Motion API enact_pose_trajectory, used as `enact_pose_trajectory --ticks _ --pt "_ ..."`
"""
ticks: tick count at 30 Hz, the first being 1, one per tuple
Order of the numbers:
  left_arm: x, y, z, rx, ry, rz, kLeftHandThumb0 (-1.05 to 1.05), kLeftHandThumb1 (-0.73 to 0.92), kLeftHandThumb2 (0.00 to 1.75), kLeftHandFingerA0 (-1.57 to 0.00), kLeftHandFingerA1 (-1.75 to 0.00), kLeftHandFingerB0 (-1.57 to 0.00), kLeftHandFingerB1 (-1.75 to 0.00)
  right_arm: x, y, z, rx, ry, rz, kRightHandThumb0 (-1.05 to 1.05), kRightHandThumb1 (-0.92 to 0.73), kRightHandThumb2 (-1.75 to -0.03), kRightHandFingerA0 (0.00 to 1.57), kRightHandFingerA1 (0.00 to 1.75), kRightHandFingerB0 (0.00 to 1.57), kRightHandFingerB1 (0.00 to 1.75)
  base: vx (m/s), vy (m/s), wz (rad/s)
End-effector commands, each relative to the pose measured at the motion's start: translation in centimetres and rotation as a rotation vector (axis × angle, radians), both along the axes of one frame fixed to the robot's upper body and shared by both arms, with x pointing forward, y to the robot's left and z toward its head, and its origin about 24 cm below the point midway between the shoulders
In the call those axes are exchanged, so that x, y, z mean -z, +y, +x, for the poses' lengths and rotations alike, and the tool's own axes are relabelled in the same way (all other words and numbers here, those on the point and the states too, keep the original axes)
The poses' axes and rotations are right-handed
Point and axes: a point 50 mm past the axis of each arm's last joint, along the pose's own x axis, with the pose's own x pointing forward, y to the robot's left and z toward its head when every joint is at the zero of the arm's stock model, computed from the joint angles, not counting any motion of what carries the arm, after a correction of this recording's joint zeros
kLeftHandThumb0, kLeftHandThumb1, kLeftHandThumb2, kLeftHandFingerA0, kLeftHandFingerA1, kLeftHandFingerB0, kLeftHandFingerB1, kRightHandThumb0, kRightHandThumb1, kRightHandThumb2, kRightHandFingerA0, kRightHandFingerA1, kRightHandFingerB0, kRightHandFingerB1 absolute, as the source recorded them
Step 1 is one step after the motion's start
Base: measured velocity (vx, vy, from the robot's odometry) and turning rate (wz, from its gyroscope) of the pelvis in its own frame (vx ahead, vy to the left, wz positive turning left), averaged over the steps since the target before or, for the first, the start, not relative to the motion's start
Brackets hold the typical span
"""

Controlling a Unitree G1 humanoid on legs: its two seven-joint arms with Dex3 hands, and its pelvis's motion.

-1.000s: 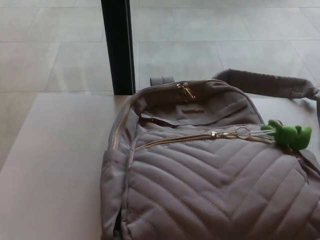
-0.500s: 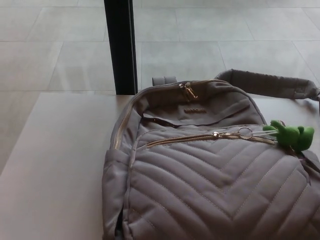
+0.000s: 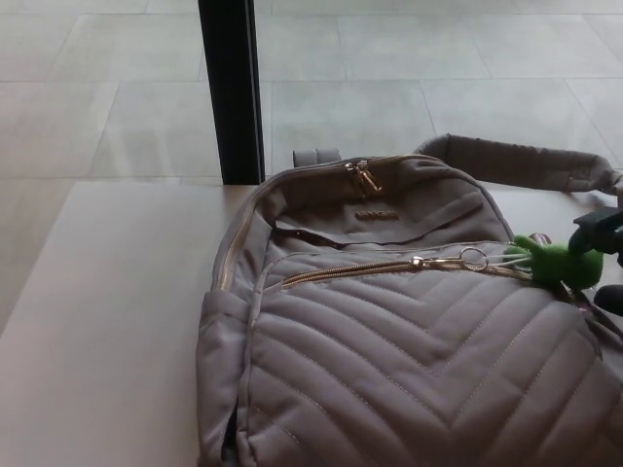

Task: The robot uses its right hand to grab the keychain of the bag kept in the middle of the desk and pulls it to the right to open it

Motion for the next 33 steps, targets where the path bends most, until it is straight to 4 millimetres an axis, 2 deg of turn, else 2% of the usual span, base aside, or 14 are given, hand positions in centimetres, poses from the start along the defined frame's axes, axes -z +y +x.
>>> enact_pose_trajectory --ticks 1,5,14,15,16,17,19,20,21,23,25,26,32,33 --pt "-0.3 0.5 -0.2 0.000 0.008 0.022 -0.80 0.91 0.73 -0.50 -0.49 -0.37 -0.38 -0.3 0.2 0.4 0.060 0.018 -0.014 -0.76 -0.58 -0.89 1.09 1.44 0.55 0.56 0.00 0.000 0.00" --pt "-0.3 0.5 -0.1 -0.008 0.007 0.013 -0.77 0.92 0.74 -0.49 -0.49 -0.37 -0.39 -0.7 0.3 0.6 0.073 -0.004 -0.014 -0.73 -0.71 -0.61 1.00 1.60 0.61 0.44 0.00 0.000 0.00" --pt "-0.3 0.5 -0.1 0.022 0.008 0.034 -0.75 0.92 0.74 -0.49 -0.51 -0.37 -0.40 -2.3 0.1 1.3 0.104 -0.020 -0.015 -0.76 -0.78 -0.63 0.99 1.57 0.58 0.44 0.00 0.000 0.00" --pt "-0.4 0.5 0.0 0.043 0.005 0.040 -0.74 0.92 0.74 -0.50 -0.52 -0.39 -0.41 -2.0 0.3 1.5 0.106 -0.011 -0.023 -0.78 -0.59 -0.92 1.07 1.42 0.52 0.55 0.00 0.000 0.00" --pt "-0.4 0.5 0.0 0.041 0.007 0.041 -0.76 0.92 0.74 -0.50 -0.50 -0.40 -0.40 -1.9 0.4 1.6 0.106 -0.007 -0.019 -0.72 -0.71 -0.61 1.01 1.56 0.60 0.44 0.00 0.000 0.00" --pt "-0.3 0.5 -0.1 0.029 0.013 0.035 -0.77 0.92 0.72 -0.50 -0.50 -0.38 -0.39 -1.7 0.5 1.7 0.104 -0.001 -0.013 -0.76 -0.57 -0.91 1.12 1.42 0.52 0.56 0.00 0.000 0.00" --pt "-0.2 0.4 -0.1 0.014 0.016 0.029 -0.77 0.92 0.71 -0.50 -0.50 -0.39 -0.39 -1.3 0.7 1.9 0.099 0.009 -0.013 -0.77 -0.56 -0.90 1.10 1.42 0.55 0.57 0.00 0.000 0.00" --pt "-0.1 0.3 0.0 0.007 0.011 0.019 -0.77 0.75 1.11 -0.46 -0.60 -0.36 -0.53 -1.2 0.7 2.0 0.100 0.014 -0.017 -0.77 -0.55 -0.89 1.10 1.42 0.55 0.57 0.00 0.000 0.00" --pt "0.0 0.0 0.2 0.021 0.010 0.020 -0.78 0.92 0.75 -0.50 -0.50 -0.38 -0.40 -1.2 0.7 2.0 0.102 0.023 -0.018 -0.76 -0.55 -0.88 1.08 1.40 0.54 0.56 0.00 0.000 0.00" --pt "-0.1 0.1 0.2 0.039 0.015 0.027 -0.79 0.92 0.73 -0.50 -0.49 -0.41 -0.41 -0.6 0.9 2.1 0.099 0.042 -0.032 -0.73 -0.68 -0.60 1.00 1.54 0.60 0.45 0.00 0.000 0.00" --pt "-0.1 0.0 0.4 0.060 0.016 0.065 -0.77 0.92 0.73 -0.55 -0.47 -0.45 -0.40 -0.1 1.1 2.0 0.090 0.064 -0.043 -0.73 -0.69 -0.61 1.01 1.51 0.61 0.45 0.00 0.000 0.00" --pt "-0.1 0.1 0.5 0.054 0.015 0.057 -0.78 0.92 0.73 -0.55 -0.49 -0.43 -0.40 0.1 1.2 2.0 0.084 0.070 -0.051 -0.77 -0.55 -0.91 1.09 1.39 0.56 0.57 0.00 0.000 0.00" --pt "-0.1 0.1 0.5 0.066 0.021 0.057 -0.80 0.92 0.73 -0.55 -0.49 -0.43 -0.40 1.4 1.6 1.5 0.039 0.079 -0.075 -0.82 -0.55 -0.89 1.09 1.46 0.62 0.59 0.00 0.000 0.00" --pt "-0.1 0.1 0.5 0.064 0.013 0.049 -0.84 0.81 0.87 -0.51 -0.54 -0.38 -0.45 1.4 1.4 1.6 0.047 0.088 -0.087 -0.68 -0.68 -0.60 1.00 1.55 0.66 0.48 0.00 0.000 0.00"
